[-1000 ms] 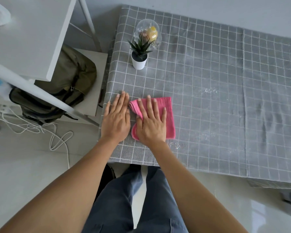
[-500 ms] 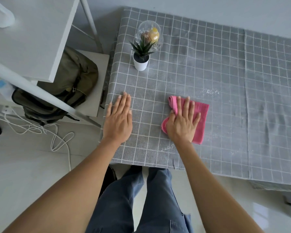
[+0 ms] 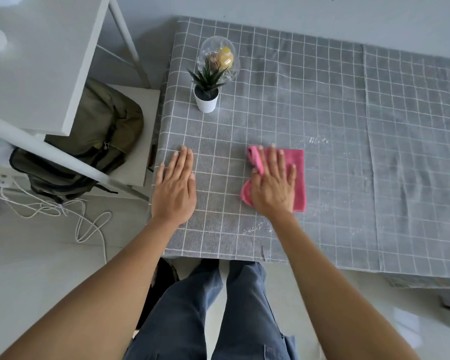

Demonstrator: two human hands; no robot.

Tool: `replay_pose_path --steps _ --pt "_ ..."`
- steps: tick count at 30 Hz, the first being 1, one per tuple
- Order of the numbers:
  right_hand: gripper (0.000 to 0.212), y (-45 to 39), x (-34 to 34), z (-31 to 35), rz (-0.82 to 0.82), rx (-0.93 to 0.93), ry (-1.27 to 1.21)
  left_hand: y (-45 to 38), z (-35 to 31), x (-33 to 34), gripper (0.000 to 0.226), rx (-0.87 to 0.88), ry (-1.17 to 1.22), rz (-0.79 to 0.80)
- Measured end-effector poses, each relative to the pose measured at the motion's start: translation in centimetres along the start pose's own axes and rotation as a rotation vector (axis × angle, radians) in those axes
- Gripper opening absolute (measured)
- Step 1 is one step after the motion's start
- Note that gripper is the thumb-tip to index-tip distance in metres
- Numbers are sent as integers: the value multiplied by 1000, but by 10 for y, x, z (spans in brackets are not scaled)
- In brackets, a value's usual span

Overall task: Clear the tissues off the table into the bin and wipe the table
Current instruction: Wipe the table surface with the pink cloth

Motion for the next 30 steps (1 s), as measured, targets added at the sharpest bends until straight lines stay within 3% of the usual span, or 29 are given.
replay_pose_path --steps 6,13,16,22,26,30 --pt "60 -10 -6 -5 -35 176 -40 -4 0 -1 54 -14 33 -4" --pt "59 -3 10 55 21 -103 -9 -53 -11 -8 52 3 79 -2" --pt "56 -5 9 47 29 -181 -17 -77 -6 -9 53 5 36 3" --pt "56 -43 -11 -3 16 20 -1 -77 0 -6 52 0 22 -48" --pt "59 -52 -11 9 -39 142 -40 -78 0 -5 52 -19 9 -58" --pt "59 -49 2 58 11 -50 1 -78 -1 -6 53 -19 8 -61"
Point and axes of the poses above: each hand's wrist, its own y-axis away from the middle knuckle, its own x-axis out of the palm, z = x × y, the point moved 1 cm from there along -y, towards the middle knuckle, and after that the axes turned 3 degrees about z, right-handed, at the moved point
